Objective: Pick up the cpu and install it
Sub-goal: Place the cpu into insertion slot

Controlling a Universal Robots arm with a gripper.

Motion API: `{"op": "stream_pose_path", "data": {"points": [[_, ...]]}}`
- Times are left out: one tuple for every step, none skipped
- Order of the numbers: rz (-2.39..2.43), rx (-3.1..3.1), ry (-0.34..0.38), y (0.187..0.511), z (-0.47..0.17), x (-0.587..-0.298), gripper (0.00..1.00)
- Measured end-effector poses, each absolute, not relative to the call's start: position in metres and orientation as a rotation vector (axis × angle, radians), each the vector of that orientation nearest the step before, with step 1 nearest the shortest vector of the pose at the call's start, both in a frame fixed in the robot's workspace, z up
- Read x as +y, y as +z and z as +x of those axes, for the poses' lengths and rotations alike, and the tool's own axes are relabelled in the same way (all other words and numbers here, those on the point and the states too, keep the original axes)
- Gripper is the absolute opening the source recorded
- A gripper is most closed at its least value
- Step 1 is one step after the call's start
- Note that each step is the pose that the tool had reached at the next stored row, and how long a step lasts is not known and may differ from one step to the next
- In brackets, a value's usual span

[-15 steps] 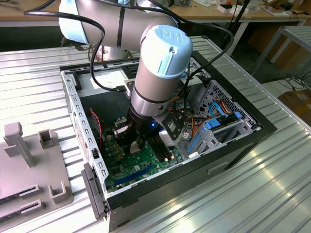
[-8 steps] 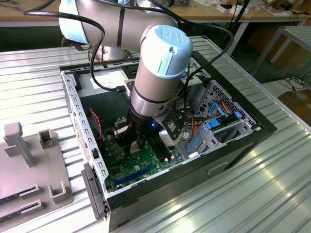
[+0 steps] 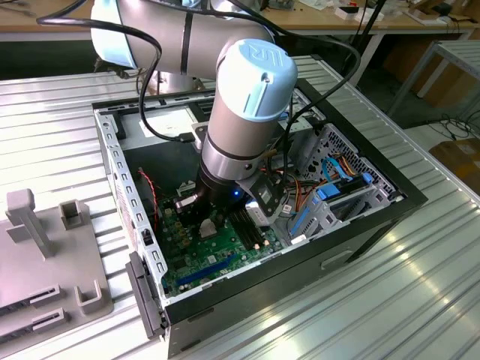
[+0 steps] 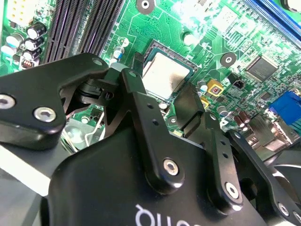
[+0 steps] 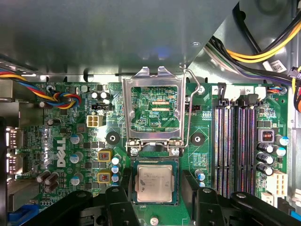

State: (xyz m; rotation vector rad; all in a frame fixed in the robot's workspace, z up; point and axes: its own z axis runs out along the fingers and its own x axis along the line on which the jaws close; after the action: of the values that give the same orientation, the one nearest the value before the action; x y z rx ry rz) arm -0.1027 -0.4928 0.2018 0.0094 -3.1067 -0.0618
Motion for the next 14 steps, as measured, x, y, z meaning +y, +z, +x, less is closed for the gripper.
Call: {"op": "stream_pose_path", "data": {"points": [[0.009, -3.107, -0.062, 0.2018, -0.1027, -0.4928, 0.54], [0.009, -3.107, -0.062, 0.2017, -0.1026, -0.4928, 0.54], [0.009, -3.107, -0.062, 0.2017, -0.1027, -0.4928, 0.54], [0.009, -3.107, -0.062, 0.2017, -0.1027, -0.4928, 0.54], [0.009, -3.107, -0.062, 0.2017, -0.1027, -0.4928, 0.54], [0.009, -3.107, -0.062, 0.2016, -0.1027, -0.4928, 0.54], [0.009, -3.107, -0.062, 0.2016, -0.1027, -0.4928, 0.54], [0.009, -3.107, -0.062, 0.2016, -0.1027, -0.4928, 0.54], [0.009, -3.107, -0.062, 0.2016, -0.1027, -0.4928, 0.54], [0.009, -3.107, -0.062, 0.2016, -0.1027, -0.4928, 0.54], [0.009, -3.107, -0.062, 0.2016, -0.1026, -0.4928, 0.54], [0.009, -3.107, -0.062, 0.2016, -0.1027, -0.4928, 0.54], [0.009, -3.107, -0.062, 0.2016, -0.1027, -0.4928, 0.54], [0.009, -3.107, -0.062, 0.2016, -0.1027, -0.4928, 0.54]]}}
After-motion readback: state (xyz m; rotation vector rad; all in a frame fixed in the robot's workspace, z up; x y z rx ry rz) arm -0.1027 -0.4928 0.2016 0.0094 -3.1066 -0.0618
